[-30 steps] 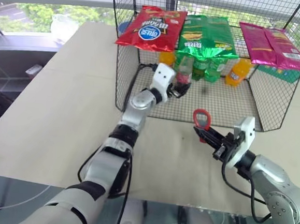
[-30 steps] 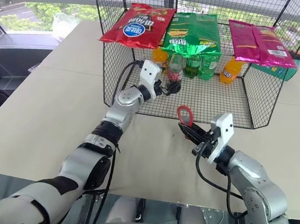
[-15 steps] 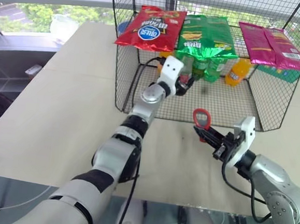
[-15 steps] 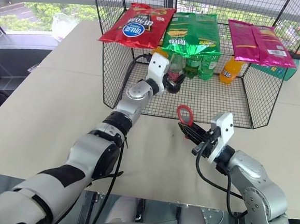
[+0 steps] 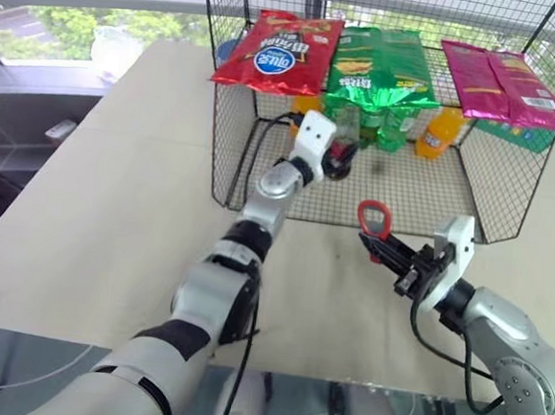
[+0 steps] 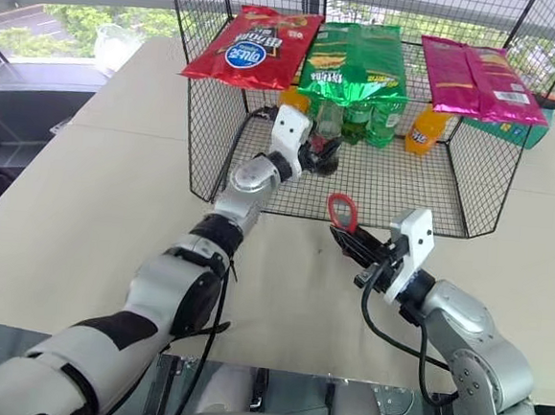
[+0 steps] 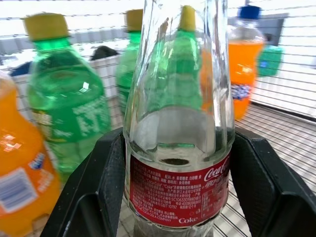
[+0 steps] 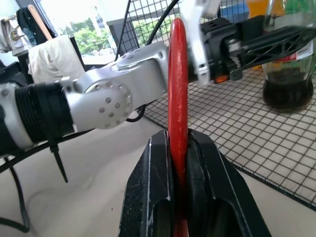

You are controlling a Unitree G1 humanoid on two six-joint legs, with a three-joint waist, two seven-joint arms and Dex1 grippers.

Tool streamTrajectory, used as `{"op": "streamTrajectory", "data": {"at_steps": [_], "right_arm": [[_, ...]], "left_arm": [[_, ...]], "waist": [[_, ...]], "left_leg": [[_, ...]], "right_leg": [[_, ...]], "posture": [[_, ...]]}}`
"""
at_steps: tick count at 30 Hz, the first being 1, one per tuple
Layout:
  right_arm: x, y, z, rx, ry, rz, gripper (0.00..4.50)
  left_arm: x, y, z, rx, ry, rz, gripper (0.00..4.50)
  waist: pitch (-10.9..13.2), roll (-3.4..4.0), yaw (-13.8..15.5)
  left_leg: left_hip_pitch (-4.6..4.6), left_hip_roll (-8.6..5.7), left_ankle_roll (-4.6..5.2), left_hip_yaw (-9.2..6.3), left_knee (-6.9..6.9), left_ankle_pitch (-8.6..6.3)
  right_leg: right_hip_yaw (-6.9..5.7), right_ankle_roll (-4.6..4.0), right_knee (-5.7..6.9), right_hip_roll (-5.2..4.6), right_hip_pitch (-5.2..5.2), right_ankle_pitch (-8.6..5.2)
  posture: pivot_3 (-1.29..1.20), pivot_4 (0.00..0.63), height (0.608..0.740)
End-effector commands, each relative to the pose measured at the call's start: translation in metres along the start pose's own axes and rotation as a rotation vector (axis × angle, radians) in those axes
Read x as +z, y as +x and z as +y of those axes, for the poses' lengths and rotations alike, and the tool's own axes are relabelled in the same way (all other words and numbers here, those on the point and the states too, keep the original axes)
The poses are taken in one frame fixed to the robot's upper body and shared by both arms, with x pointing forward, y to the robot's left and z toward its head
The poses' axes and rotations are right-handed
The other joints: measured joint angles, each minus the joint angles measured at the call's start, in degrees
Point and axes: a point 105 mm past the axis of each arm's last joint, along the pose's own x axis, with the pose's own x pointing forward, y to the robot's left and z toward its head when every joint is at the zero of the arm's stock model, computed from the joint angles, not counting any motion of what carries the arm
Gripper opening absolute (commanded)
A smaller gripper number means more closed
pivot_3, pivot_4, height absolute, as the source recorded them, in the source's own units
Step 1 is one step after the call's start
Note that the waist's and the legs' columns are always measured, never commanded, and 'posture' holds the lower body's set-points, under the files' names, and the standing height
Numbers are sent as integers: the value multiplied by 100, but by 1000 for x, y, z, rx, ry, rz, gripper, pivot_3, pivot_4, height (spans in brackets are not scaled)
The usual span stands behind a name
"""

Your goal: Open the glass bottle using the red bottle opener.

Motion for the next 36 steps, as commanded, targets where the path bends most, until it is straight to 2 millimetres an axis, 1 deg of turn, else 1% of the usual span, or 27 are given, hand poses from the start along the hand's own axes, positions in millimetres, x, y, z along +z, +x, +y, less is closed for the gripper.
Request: {"op": "streamTrajectory", "data": {"at_steps": [1, 2, 5, 9, 12, 13, 16, 20, 25, 27, 29, 30, 31, 36], "right_arm": [[14, -2, 4, 7, -39, -47, 0], [14, -2, 3, 6, -39, -46, 0], [15, -5, -2, -8, -46, -44, 0], [17, -16, -14, -57, -61, -36, 0], [18, -26, -23, -101, -74, -24, 0], [18, -29, -25, -114, -78, -19, 0], [17, -34, -28, -135, -81, -13, 0], [16, -35, -27, -139, -78, -12, 0], [12, -35, -22, -137, -68, -7, 0], [10, -35, -21, -136, -64, -7, 0], [9, -35, -20, -135, -59, -8, 0], [9, -35, -20, -135, -58, -8, 0], [9, -35, -19, -134, -56, -9, 0], [7, -34, -18, -130, -52, -10, 0]], "left_arm": [[47, -8, -11, -135, 24, -175, 2415], [48, -13, -14, -169, 16, -180, 2415], [58, -38, -34, -331, -9, -202, 2415], [67, -73, -53, -507, -63, -179, 2415], [66, -94, -59, -574, -105, -132, 2415], [64, -100, -59, -580, -113, -112, 2415], [56, -114, -60, -603, -142, -63, 2415], [46, -126, -60, -609, -133, -6, 2415], [30, -135, -57, -584, -98, 38, 2415], [28, -137, -57, -581, -110, 43, 2415], [29, -138, -57, -591, -133, 38, 3439], [29, -137, -57, -592, -132, 37, 3863], [30, -137, -57, -592, -126, 33, 4419], [33, -137, -56, -598, -89, 33, 4470]], "waist": [[0, 0, 1], [0, 0, 2], [-1, 2, -6], [-2, 3, 2], [-3, 4, 6], [-3, 5, 4], [-3, 5, 0], [-3, 5, 0], [-3, 6, 4], [-3, 6, 9], [-3, 6, 8], [-4, 6, 6], [-4, 6, 5], [-4, 7, 4]], "left_leg": [[0, 0, 0, 0, 0, 0], [0, 0, 0, -1, 1, 0], [3, 1, 0, 0, 1, 0], [4, 1, -12, 1, 4, 7], [8, 2, -8, 0, 8, 5], [9, 2, 9, -1, 10, -5], [14, 2, 13, 0, 18, -7], [18, 2, 14, 0, 22, -7], [17, 2, 14, 1, 24, -7], [16, 2, 14, 1, 24, -7], [16, 2, 14, 0, 27, -7], [16, 2, 14, 0, 28, -7], [17, 2, 14, 1, 29, -7], [19, 2, 14, 0, 31, -7]], "right_leg": [[0, 0, 1, 0, 0, 0], [0, 0, 3, 0, 0, 0], [3, 0, 5, 0, 0, 0], [6, 0, 10, -1, 0, 0], [6, 0, 19, -1, 1, 0], [6, 0, 22, -1, 2, 0], [9, 0, 31, -1, 3, 0], [11, -1, 45, 0, 3, -1], [12, -1, 45, -1, 3, -1], [12, -1, 44, -1, 3, -1], [12, -1, 45, -1, 3, -1], [12, -1, 46, -1, 3, -1], [12, -1, 47, -1, 3, -1], [13, -2, 54, 0, 3, -1]], "posture": [[0, 150, 740], [0, 150, 740], [0, 150, 740], [0, 150, 740], [0, 150, 740], [0, 150, 740], [0, 150, 740], [0, 150, 740], [0, 150, 740], [0, 150, 740], [0, 150, 740], [0, 150, 740], [0, 150, 740], [0, 150, 740]]}}
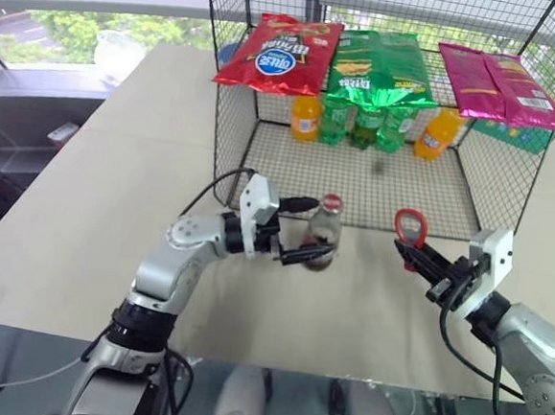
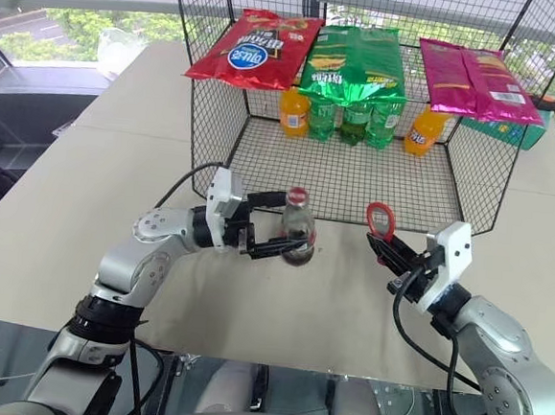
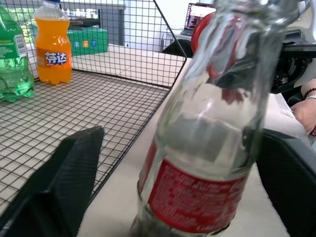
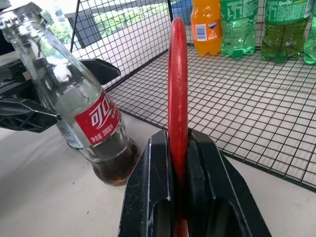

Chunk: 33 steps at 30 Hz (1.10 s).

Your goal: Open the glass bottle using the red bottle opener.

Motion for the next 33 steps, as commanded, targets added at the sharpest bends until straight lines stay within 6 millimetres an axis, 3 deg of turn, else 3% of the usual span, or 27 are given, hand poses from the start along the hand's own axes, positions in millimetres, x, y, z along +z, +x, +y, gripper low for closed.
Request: {"op": "streamTrajectory", "data": {"at_steps": [1, 20, 26, 29, 33], "right_arm": [[10, 0, 9, 27, -32, -45, 0], [11, 2, 13, 28, -40, -56, 0], [17, 5, 17, 47, -65, -73, 0], [25, 11, 24, 77, -89, -97, 0], [36, 23, 37, 132, -122, -132, 0]], "left_arm": [[18, 1, -2, -24, 87, -33, 4470], [48, 14, -12, -109, 75, -89, 4470], [43, 11, -12, -117, 59, -71, 1674], [38, 8, -11, -116, 53, -61, 1214], [29, 4, -9, -109, 55, -48, 1185]], "waist": [[0, 0, 0], [0, 0, -1], [-1, -1, 0], [-6, 8, -1], [-8, 9, -5]], "left_leg": [[0, 0, 0, 0, 0, 0], [-1, 0, 0, -1, 7, 0], [-1, 0, 0, -1, 8, 0], [0, 0, 0, 1, 8, 0], [2, 0, 0, 0, 9, 0]], "right_leg": [[0, 0, 0, 0, 0, 0], [1, 0, 4, 0, 0, 0], [1, 0, 5, 0, 0, 0], [3, 0, 5, 0, 0, 0], [3, 0, 8, 0, 1, 0]], "posture": [[0, 150, 740], [0, 150, 740], [0, 150, 740], [0, 150, 740], [0, 150, 740]]}}
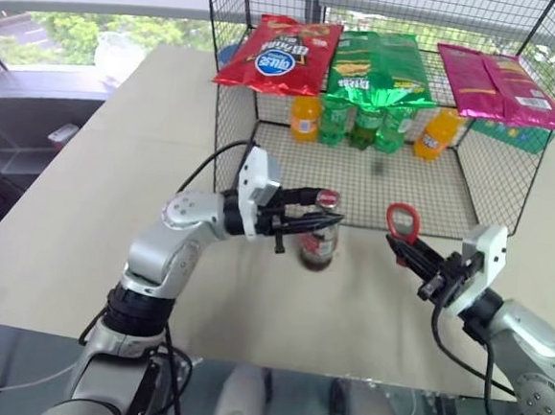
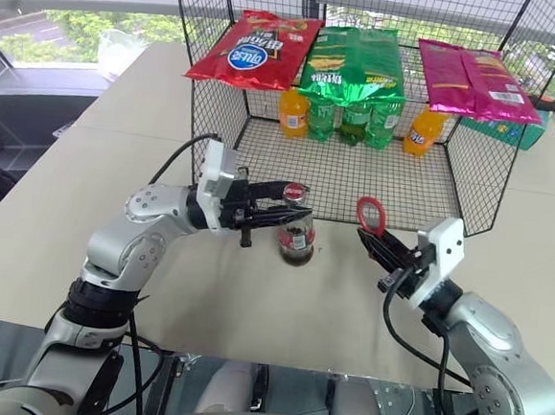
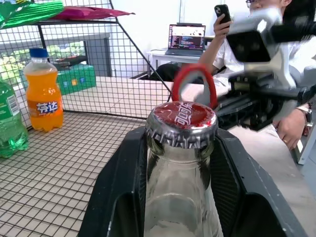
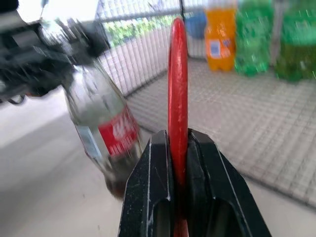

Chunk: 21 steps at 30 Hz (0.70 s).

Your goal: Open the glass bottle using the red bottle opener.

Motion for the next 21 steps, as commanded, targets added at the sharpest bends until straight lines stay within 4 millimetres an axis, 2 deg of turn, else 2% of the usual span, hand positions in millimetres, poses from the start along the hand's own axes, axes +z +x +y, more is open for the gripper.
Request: {"op": "streamTrajectory", "data": {"at_steps": [1, 5, 6, 8, 11, 16, 21], "right_arm": [[16, 8, 14, 53, -54, -51, 0], [17, 15, 18, 74, -69, -56, 0], [17, 15, 18, 74, -71, -56, 0], [17, 16, 17, 75, -74, -56, 0], [18, 16, 17, 75, -78, -58, 0], [18, 17, 16, 78, -84, -61, 0], [19, 18, 16, 80, -91, -65, 0]], "left_arm": [[-13, -2, -4, -20, -23, 26, 1184], [-18, -6, -4, -26, -38, 34, 1181], [-18, -6, -2, -13, -32, 33, 2184], [-18, -7, 1, 7, -18, 35, 2957], [-17, -5, 1, 11, -8, 39, 4351], [-14, -4, 4, 17, 7, 34, 4351], [-20, -10, 3, 13, 7, 38, 4351]], "waist": [[-1, 0, 2], [-4, -4, 9], [-5, -2, 8], [-3, -3, 4], [-3, -4, 7], [-3, -4, 6], [-3, -4, 5]], "left_leg": [[0, 0, 0, -1, 0, 0], [0, 0, 0, -1, 1, 0], [0, 0, 0, -1, 2, 0], [-1, 0, 0, 1, 2, 0], [-6, 0, 0, -3, 3, 0], [-5, 0, 0, -2, 3, 0], [-5, 0, 0, -2, 3, 0]], "right_leg": [[-1, 0, 1, 0, 0, 0], [-1, -1, 0, 0, 2, 0], [-1, -1, 0, 0, 2, 0], [0, -1, 0, 0, 1, 0], [-4, -1, 0, 0, -1, 0], [-3, 0, 0, 0, -1, 0], [-3, -1, 0, 0, -1, 0]], "posture": [[0, 150, 740], [0, 150, 740], [0, 150, 740], [0, 150, 740], [0, 150, 740], [0, 150, 740], [0, 150, 740]]}}
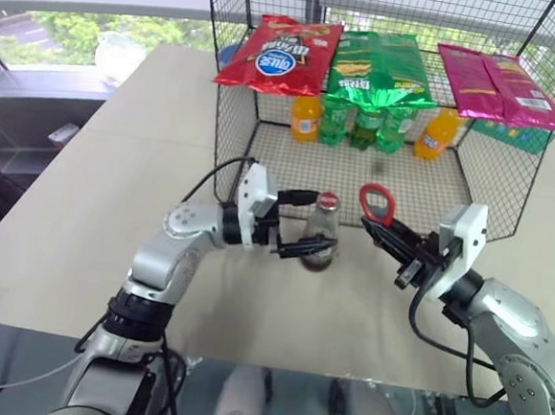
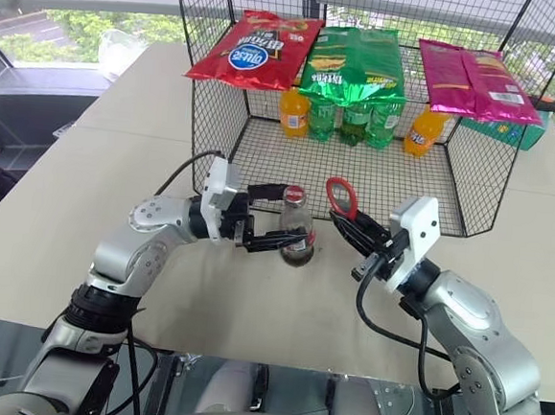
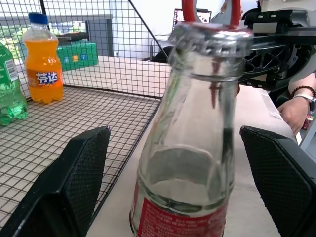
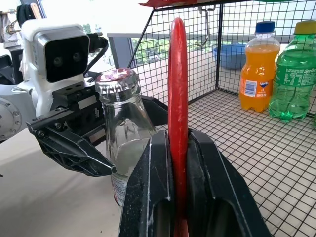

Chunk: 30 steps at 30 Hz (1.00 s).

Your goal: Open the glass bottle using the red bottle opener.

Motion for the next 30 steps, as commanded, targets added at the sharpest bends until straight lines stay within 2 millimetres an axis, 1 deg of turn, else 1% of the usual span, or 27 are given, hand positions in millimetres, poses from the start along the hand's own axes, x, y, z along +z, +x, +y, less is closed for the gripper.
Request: {"op": "streamTrajectory", "data": {"at_steps": [1, 5, 9, 10, 11, 14, 15, 16, 23, 30], "right_arm": [[10, 2, 2, 12, -34, -41, 0], [11, 3, 3, 16, -41, -40, 0], [10, 3, 4, 21, -45, -37, 0], [10, 3, 4, 22, -46, -36, 0], [10, 3, 4, 22, -47, -35, 0], [10, 4, 4, 23, -48, -34, 0], [10, 4, 4, 23, -48, -34, 0], [10, 4, 4, 22, -48, -34, 0], [9, 3, 3, 23, -49, -33, 0], [8, 4, 4, 27, -50, -29, 0]], "left_arm": [[4, -4, 0, -7, 45, -15, 4351], [2, -3, -2, -20, 43, -20, 4351], [5, 0, -2, -27, 45, -29, 4351], [7, 0, -2, -27, 45, -31, 3843], [7, 1, -1, -28, 45, -32, 3501], [8, 1, -1, -30, 46, -34, 2180], [9, 1, -1, -30, 47, -35, 1866], [10, 1, -1, -29, 48, -38, 1699], [21, 5, -2, -30, 69, -56, 1699], [28, 9, -1, -42, 50, -56, 1699]], "waist": [[0, 0, 1], [0, 0, 2], [0, 0, 1], [0, 0, 1], [0, 0, 1], [0, -1, 4], [-1, 0, 9], [-2, 0, 9], [-1, 0, 4], [-1, 0, 1]], "left_leg": [[0, 0, 0, 0, 0, 0], [-1, 0, 0, 0, 0, 0], [0, 0, 0, 0, 0, 0], [0, 0, 0, 0, 0, 0], [0, 0, 0, 0, 0, 0], [0, 0, 0, 0, 0, 0], [0, 0, 0, -1, 0, 0], [1, 0, 0, -1, 0, 0], [1, 0, 0, -1, 1, 0], [0, 0, 0, -1, 1, 0]], "right_leg": [[0, 0, 0, 0, 0, 0], [0, 0, 0, 0, 0, 0], [0, 0, 0, 0, 0, 0], [0, 0, 0, 0, 0, 0], [0, 0, 0, 0, 0, 0], [0, 0, 0, 0, 0, 0], [-1, 0, 0, 0, 0, 0], [-2, 0, 0, 0, 1, 0], [-1, 0, 1, 0, 2, 0], [0, 0, 0, 0, 2, 0]], "posture": [[0, 150, 740], [0, 150, 740], [0, 150, 740], [0, 150, 740], [0, 150, 740], [0, 150, 740], [0, 150, 740], [0, 150, 740], [0, 150, 740], [0, 150, 740]]}}
